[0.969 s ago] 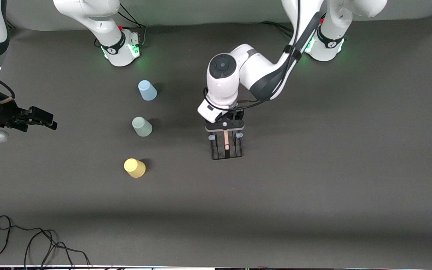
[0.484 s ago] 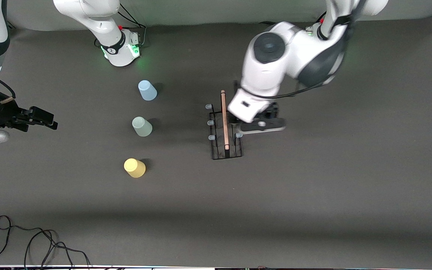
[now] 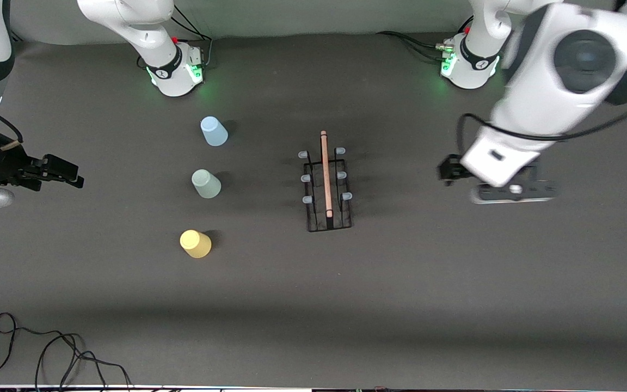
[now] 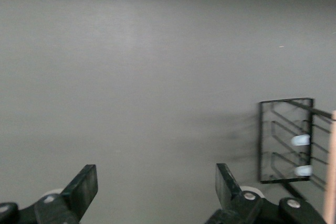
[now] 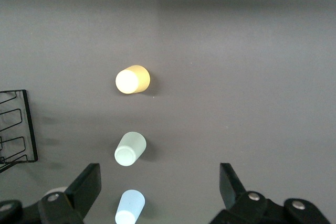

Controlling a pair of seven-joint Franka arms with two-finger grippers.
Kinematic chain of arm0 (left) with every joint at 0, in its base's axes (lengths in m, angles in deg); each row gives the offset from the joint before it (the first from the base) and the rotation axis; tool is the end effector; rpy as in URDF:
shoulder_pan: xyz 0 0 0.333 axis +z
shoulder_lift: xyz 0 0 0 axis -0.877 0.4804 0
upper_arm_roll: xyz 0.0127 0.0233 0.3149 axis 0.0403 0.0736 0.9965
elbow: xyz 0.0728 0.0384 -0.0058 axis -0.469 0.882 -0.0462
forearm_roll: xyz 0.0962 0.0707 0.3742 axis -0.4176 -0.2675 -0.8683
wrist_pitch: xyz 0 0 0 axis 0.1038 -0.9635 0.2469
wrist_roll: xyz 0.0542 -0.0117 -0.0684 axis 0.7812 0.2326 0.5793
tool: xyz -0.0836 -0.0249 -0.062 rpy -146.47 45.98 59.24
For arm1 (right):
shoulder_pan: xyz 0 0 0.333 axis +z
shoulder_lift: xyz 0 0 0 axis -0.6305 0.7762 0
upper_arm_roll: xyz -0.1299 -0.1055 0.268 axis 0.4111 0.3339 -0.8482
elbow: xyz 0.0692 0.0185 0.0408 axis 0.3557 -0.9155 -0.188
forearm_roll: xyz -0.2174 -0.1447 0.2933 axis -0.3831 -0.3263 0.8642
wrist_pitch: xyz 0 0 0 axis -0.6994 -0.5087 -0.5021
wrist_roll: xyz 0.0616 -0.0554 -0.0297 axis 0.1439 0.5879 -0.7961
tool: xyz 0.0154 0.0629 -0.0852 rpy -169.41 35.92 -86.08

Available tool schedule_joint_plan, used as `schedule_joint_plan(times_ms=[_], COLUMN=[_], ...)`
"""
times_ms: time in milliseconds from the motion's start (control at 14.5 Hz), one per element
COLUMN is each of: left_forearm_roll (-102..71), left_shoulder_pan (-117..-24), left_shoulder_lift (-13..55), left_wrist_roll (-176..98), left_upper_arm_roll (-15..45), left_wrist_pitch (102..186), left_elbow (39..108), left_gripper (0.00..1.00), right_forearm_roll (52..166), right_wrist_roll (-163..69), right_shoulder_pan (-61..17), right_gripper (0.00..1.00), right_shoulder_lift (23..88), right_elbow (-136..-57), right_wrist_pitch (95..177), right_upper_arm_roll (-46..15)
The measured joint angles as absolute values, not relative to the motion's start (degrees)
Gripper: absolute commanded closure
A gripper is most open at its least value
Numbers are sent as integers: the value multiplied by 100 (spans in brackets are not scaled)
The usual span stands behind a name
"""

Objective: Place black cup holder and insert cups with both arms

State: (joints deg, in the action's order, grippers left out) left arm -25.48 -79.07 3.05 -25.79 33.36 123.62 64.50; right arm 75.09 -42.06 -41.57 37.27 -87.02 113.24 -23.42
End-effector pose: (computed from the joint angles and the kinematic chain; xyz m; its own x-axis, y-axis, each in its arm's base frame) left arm 0.5740 -0.1826 0.5542 0.9993 0.0352 -0.0154 0.0348 -0.9991 -0.0233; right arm 0.5848 0.0061 0.5847 0.9995 0.0042 -0.0305 0.0023 -0.9982 -0.0605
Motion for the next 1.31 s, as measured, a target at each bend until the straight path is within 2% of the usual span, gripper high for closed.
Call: schedule_joint_plan(times_ms=[484,899,1107,1314], left_forearm_roll=[-2562,-2565,-2563,-2562], left_shoulder_pan=[-6749,-6208,-5981,-5962], left_shoulder_lift=[-473,-1202,-1265,-1195], left_wrist_roll=[-3757,-4032,-4256,-4256], left_upper_arm_roll=[3354,3396,3427,3426], left_wrist_pitch=[12046,12232,12226,12232], left_elbow=[6948,7914,7961,7819], left_gripper=[1,0,0,0], right_forearm_roll=[7509,7523,7523,7522], right_wrist_roll=[-4139,-3256,-2708,-2619], right_shoulder_pan=[-4147,-3728,-3289,-3196], right_gripper=[0,0,0,0], right_shoulder_lift=[3725,3706,3674,3621], right_elbow=[-8694,-8735,-8849,-9131], right_wrist_pitch=[11214,10956,10952,11039], right_upper_arm_roll=[-2355,-2399,-2412,-2398])
